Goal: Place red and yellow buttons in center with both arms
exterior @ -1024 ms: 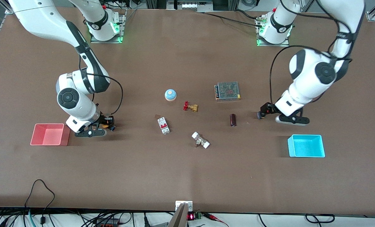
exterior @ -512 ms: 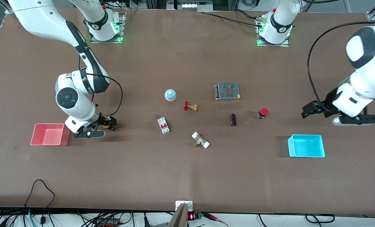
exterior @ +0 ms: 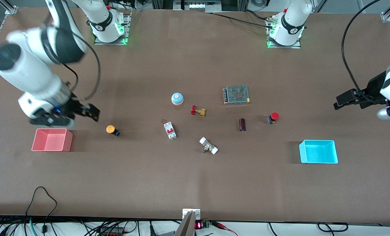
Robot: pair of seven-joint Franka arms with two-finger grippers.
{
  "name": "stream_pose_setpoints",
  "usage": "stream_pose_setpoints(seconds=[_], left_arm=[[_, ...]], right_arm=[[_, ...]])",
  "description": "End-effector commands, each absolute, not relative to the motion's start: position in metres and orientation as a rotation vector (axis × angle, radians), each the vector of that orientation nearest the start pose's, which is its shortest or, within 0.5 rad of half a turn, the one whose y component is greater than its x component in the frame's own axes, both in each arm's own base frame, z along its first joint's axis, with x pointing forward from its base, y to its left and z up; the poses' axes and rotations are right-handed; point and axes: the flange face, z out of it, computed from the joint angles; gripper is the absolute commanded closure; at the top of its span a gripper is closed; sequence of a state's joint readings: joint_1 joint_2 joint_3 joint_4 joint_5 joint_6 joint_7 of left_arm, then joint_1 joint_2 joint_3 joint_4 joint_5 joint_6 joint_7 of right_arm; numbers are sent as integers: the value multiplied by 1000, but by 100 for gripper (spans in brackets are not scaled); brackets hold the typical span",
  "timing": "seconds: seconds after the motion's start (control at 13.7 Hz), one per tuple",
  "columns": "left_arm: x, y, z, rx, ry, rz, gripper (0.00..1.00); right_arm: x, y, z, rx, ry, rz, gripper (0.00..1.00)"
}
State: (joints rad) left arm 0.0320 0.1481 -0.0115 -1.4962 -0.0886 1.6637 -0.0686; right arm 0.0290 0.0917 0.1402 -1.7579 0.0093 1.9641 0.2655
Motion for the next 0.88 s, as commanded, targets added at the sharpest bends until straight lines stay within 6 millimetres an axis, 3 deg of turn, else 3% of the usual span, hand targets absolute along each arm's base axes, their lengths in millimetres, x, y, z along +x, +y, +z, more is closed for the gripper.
stream_pose_setpoints(seconds=[0.0,0.15,0.22,0.37,0.8], left_arm=[[594,6,597,-3206,-128,-1,0],[587,4,603,-3207,-119,2,0],[586,5,602,-3207,-117,2,0],[579,5,612,-3179,-102,-23,0],[573,6,615,-3171,-53,44,0]], right_arm=[[567,52,594,-2986,307,-157,0],[554,26,628,-3029,349,-179,0],[551,21,632,-3088,333,-164,0],[552,18,627,-3134,219,-141,0],[549,33,614,-3141,168,-47,0]])
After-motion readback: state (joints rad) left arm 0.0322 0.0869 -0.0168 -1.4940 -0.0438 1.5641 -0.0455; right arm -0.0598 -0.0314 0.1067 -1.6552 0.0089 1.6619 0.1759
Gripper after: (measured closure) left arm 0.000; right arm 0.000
